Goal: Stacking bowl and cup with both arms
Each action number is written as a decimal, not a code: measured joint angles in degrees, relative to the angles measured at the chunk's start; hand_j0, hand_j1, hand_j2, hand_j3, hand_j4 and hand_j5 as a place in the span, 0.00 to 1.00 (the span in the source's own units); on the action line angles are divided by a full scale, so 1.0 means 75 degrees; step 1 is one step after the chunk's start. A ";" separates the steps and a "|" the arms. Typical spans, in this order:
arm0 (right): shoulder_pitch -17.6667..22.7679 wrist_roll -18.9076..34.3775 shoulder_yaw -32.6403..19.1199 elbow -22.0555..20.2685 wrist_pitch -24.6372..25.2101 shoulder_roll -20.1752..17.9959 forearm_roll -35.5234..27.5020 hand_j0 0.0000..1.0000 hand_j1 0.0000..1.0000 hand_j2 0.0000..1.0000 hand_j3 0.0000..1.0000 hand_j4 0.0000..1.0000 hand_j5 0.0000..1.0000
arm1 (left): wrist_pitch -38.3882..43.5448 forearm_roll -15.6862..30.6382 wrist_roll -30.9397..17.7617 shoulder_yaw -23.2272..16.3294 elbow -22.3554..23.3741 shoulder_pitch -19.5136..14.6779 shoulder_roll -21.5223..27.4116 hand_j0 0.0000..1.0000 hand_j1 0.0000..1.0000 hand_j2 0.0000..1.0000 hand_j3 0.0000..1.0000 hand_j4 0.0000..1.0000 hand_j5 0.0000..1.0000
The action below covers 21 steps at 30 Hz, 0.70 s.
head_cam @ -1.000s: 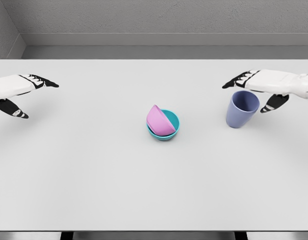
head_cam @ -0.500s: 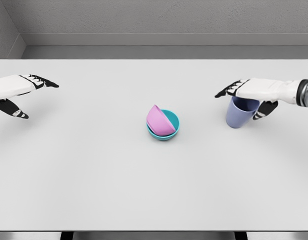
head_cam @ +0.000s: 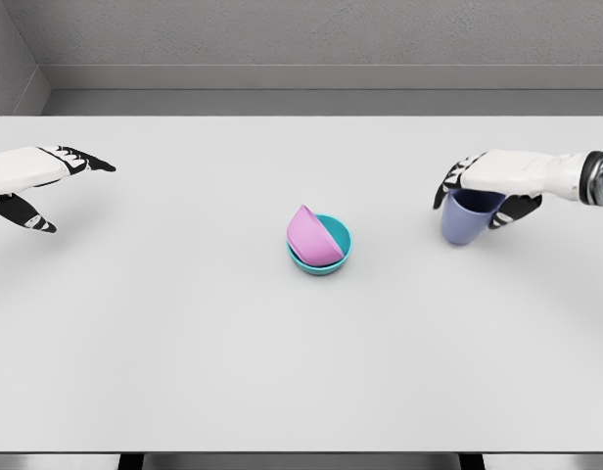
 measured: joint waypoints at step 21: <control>-0.0492 0.0003 -0.0038 -0.0094 -0.0020 0.0015 -0.0058 0.63 0.63 0.63 0.63 0.63 0.63 | 0.0000 0.0001 0.0000 0.0001 0.0001 0.0000 0.0011 1.00 1.00 1.00 1.00 1.00 1.00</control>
